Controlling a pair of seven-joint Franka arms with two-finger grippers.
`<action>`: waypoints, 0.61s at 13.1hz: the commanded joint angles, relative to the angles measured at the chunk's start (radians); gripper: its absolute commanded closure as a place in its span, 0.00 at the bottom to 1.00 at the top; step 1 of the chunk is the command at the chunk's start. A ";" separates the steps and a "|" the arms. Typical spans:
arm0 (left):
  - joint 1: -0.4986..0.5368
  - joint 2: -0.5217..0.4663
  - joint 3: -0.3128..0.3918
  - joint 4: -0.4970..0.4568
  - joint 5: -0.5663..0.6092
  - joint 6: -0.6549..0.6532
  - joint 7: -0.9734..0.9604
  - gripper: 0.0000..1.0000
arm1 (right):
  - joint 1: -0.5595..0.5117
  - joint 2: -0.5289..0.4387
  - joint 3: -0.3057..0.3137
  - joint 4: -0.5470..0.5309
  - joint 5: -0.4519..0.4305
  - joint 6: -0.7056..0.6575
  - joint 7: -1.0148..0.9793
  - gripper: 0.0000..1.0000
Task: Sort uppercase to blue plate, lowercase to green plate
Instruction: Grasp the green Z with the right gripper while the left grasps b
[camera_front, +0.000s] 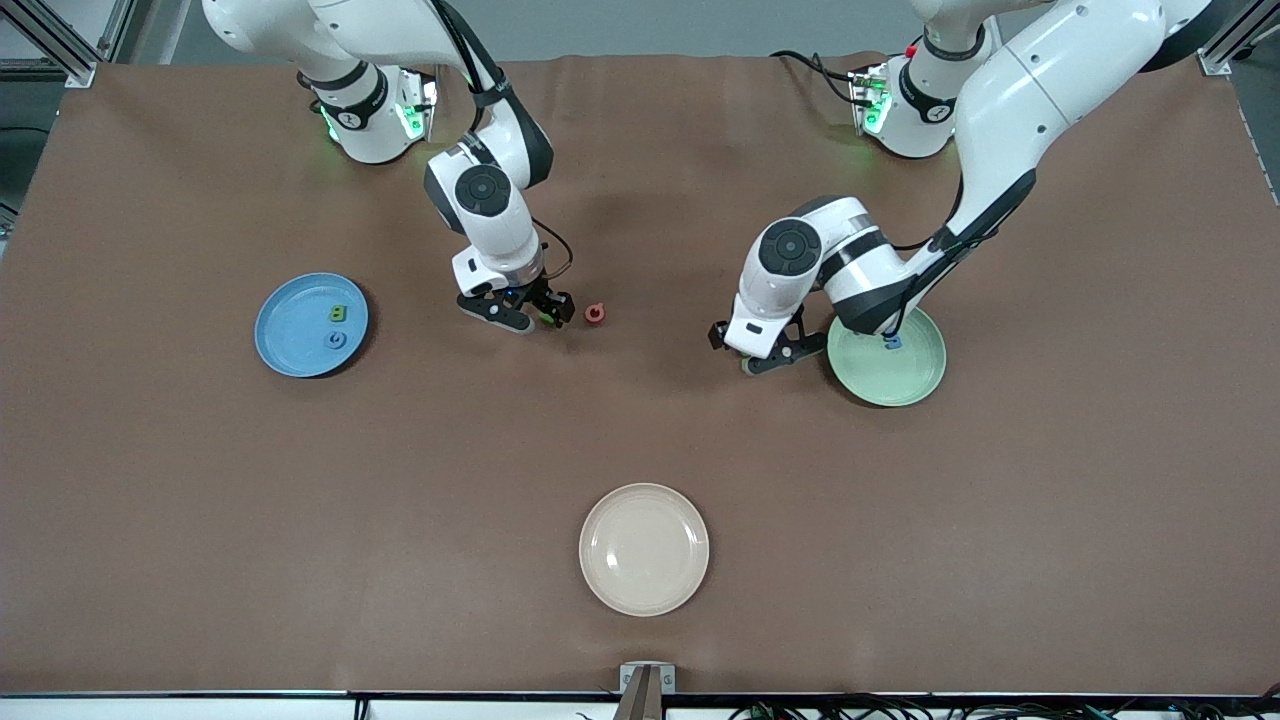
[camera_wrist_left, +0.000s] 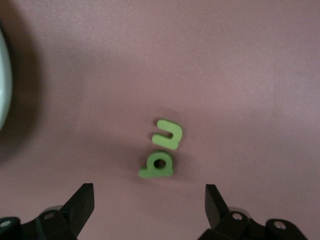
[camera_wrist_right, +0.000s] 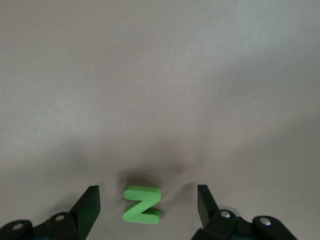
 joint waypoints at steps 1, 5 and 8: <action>-0.074 0.032 0.064 0.043 -0.013 0.035 -0.039 0.06 | 0.029 0.021 -0.012 0.014 0.028 0.012 0.013 0.19; -0.094 0.040 0.086 0.046 -0.013 0.048 -0.058 0.22 | 0.032 0.034 -0.012 0.019 0.028 0.011 0.013 0.25; -0.093 0.050 0.088 0.045 -0.011 0.048 -0.058 0.33 | 0.046 0.047 -0.012 0.023 0.028 0.011 0.013 0.34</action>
